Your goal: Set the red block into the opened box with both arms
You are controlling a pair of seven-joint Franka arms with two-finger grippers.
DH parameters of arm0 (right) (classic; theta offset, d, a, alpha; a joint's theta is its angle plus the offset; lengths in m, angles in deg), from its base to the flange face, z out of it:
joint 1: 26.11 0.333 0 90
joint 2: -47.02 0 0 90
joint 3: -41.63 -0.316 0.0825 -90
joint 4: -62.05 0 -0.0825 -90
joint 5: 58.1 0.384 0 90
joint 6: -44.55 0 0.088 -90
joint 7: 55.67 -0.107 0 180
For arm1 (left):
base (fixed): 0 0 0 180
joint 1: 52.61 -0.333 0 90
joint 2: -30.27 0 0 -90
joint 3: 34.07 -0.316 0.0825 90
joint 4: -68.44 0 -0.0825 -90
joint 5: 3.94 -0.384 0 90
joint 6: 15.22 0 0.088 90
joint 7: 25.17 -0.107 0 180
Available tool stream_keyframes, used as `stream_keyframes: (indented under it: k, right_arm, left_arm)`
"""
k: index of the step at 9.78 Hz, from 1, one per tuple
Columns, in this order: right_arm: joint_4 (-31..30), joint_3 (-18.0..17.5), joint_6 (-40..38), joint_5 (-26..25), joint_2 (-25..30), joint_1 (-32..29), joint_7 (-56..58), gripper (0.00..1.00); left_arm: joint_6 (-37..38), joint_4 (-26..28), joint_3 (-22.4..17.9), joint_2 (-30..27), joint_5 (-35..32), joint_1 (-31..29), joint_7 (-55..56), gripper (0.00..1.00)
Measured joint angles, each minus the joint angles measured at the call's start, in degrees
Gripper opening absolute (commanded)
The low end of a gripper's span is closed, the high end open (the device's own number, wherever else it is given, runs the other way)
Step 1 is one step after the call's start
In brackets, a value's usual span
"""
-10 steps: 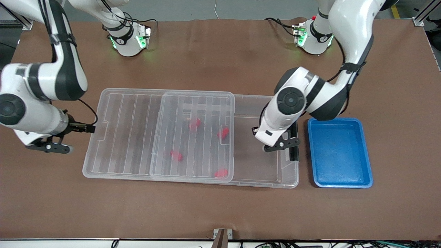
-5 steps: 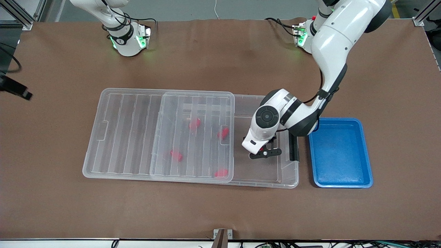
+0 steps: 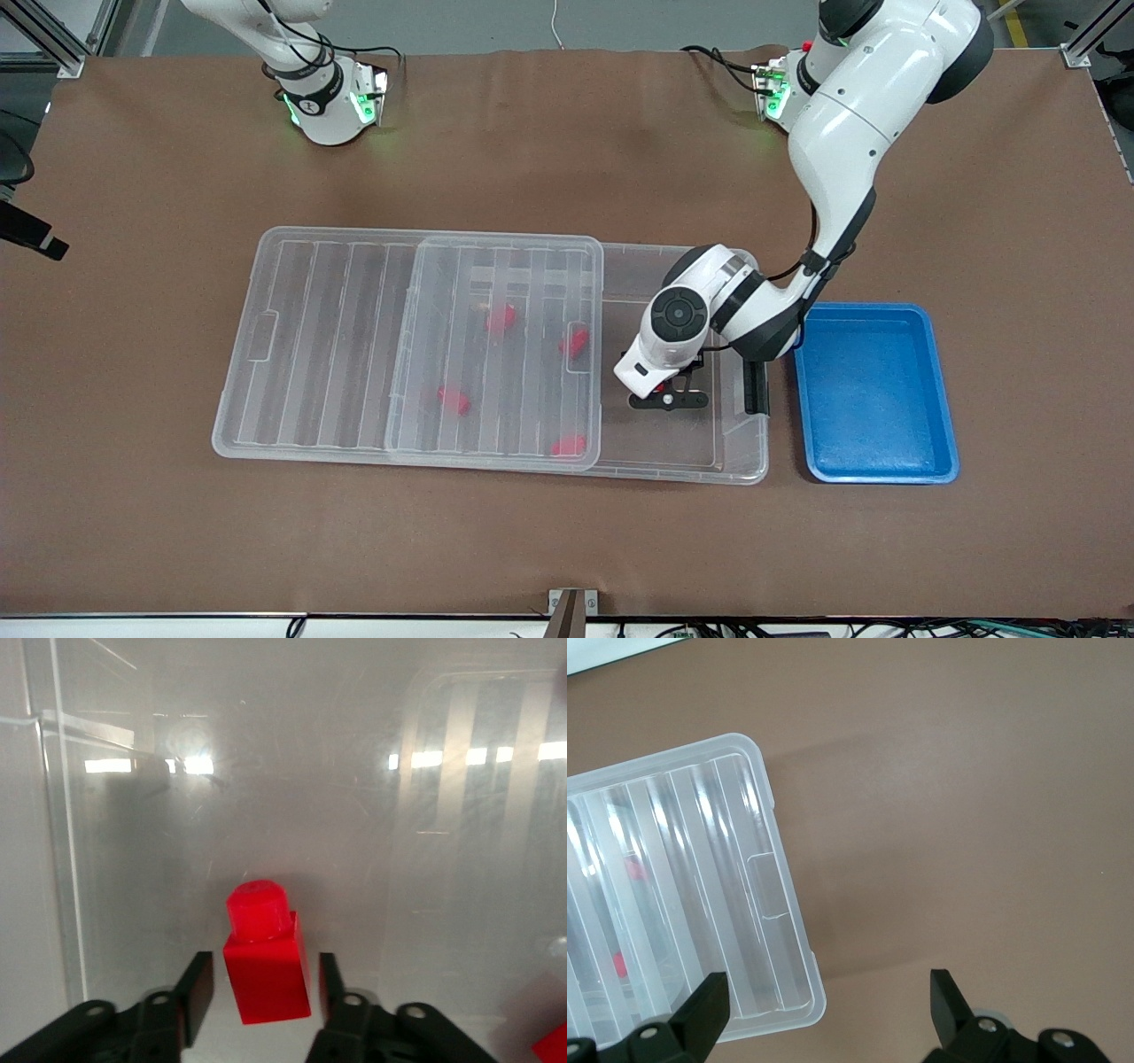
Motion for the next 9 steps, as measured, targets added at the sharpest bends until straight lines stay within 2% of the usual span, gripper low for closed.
stream_keyframes:
  k: [3,4,5,6,7,8,9]
  right_arm:
    - [0.0,0.0,-0.5,0.0,0.1,0.0,0.5,1.00]
    - [-0.1,-0.1,-1.7,0.0,0.0,0.0,3.1,0.87]
    - [-0.9,-0.1,-2.3,0.0,0.0,-0.1,7.7,0.65]
    - [-3.3,0.0,0.2,0.0,-0.3,-0.4,12.5,0.36]
    - [-7.8,0.0,6.2,0.0,-1.1,-1.0,18.7,0.14]
    - [-13.2,0.0,13.7,0.1,-2.5,-1.7,24.2,0.02]
    - [-18.4,0.0,20.5,0.2,-4.2,-2.2,27.0,0.00]
  left_arm:
    - [0.9,-1.8,0.1,-2.0,0.0,-0.6,-0.1,1.00]
    - [2.3,-2.3,0.3,-4.2,0.0,-1.0,-0.1,1.00]
    - [3.9,-2.7,0.3,-7.4,0.0,-1.2,-0.2,1.00]
    - [5.8,-3.0,0.2,-11.0,0.0,-1.5,-0.2,1.00]
    - [8.5,-3.2,0.2,-14.8,0.0,-2.5,-0.2,1.00]
    - [11.5,-3.3,0.5,-18.1,0.2,-4.6,-0.9,1.00]
    - [14.6,-3.7,0.9,-21.1,1.6,-7.3,-3.8,1.00]
